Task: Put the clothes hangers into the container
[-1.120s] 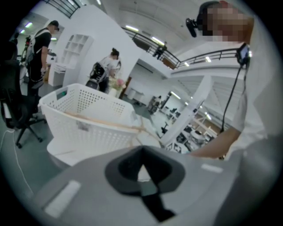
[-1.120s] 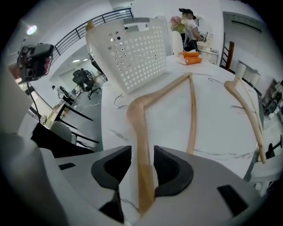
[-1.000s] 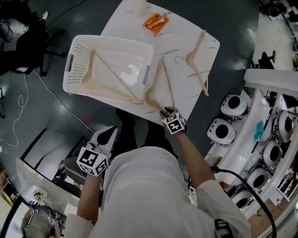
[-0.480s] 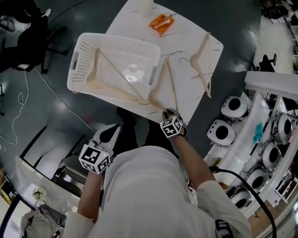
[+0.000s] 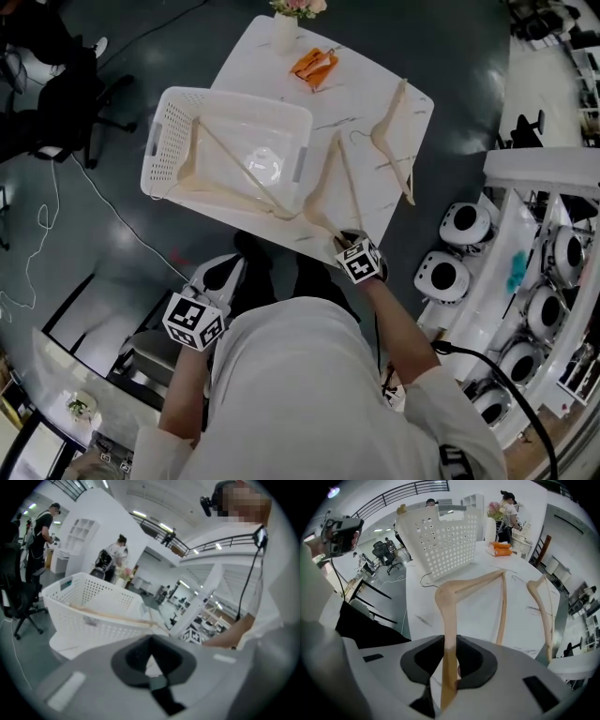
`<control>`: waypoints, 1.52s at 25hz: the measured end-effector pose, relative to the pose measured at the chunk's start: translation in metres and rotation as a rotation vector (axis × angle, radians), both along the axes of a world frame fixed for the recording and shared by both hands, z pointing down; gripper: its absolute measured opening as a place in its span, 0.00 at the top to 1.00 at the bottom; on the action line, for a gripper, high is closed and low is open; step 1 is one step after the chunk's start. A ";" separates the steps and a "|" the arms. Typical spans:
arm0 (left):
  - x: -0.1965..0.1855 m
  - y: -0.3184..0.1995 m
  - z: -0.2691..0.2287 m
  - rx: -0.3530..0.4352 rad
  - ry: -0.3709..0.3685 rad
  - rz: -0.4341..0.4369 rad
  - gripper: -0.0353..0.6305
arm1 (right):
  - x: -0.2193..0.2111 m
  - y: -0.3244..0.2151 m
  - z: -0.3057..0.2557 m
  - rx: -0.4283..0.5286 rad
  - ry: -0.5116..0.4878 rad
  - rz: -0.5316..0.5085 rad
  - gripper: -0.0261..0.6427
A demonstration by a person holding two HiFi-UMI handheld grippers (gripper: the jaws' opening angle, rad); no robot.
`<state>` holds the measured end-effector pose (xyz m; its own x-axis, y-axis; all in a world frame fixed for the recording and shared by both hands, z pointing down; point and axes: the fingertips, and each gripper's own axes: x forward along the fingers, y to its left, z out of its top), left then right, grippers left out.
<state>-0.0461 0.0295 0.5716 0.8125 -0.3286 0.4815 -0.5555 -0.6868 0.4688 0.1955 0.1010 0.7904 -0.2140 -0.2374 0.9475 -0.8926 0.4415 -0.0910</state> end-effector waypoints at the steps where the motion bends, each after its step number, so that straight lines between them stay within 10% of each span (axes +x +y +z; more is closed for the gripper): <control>1: 0.003 0.000 -0.002 0.005 0.004 0.002 0.94 | 0.002 0.003 -0.005 0.001 -0.004 -0.007 0.85; 38: 0.051 -0.016 -0.018 0.070 0.037 0.042 0.94 | 0.020 0.019 -0.170 0.093 -0.414 -0.012 0.85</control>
